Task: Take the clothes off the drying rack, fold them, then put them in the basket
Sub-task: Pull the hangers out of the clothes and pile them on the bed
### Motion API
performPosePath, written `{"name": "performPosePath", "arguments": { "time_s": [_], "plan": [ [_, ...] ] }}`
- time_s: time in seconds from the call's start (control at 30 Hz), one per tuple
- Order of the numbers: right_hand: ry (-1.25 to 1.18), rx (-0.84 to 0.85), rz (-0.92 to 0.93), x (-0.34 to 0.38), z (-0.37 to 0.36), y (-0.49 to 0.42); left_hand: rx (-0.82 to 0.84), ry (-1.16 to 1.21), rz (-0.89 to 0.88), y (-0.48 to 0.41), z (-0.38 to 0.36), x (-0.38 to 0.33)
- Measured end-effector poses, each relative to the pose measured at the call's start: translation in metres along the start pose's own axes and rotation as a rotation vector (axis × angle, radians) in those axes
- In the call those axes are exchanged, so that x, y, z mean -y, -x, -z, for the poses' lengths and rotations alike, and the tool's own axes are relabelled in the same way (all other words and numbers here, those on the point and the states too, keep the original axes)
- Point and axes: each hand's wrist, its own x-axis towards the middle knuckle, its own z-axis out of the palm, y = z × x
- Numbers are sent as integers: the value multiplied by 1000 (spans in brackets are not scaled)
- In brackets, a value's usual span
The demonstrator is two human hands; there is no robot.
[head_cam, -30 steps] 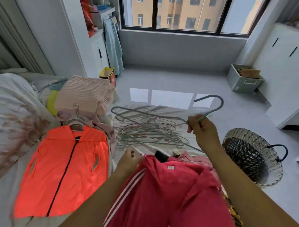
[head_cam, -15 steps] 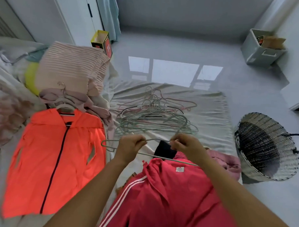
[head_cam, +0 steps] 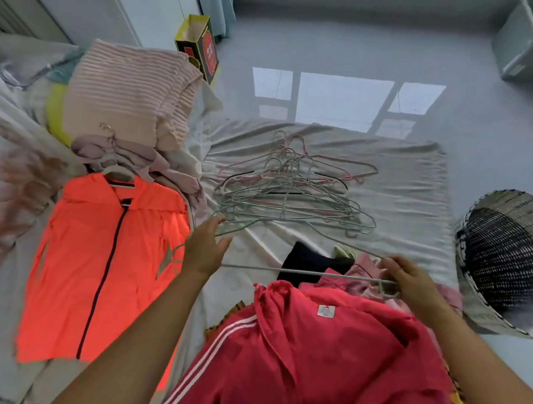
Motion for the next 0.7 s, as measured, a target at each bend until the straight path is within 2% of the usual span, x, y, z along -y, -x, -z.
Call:
{"name": "performPosePath", "arguments": {
  "time_s": [0.07, 0.17, 0.27, 0.33, 0.53, 0.7],
  "plan": [
    [-87, -48, 11, 1, -5, -12, 23, 58, 55, 11, -11, 8],
    [-144, -116, -1, 3, -14, -41, 148, 192, 250, 45, -26, 31],
    [-145, -146, 24, 12, -20, -73, 289, 206, 415, 88, -35, 74],
    [-128, -167, 49, 22, -22, -97, 319, 170, 492, 109, -34, 104],
    [57, -304, 120, 51, -39, -138, 205, 83, 584, 109, -20, 166],
    [186, -132, 88, 36, -113, -107, 159, 78, 522, 58, -5, 205]
  ]
}}
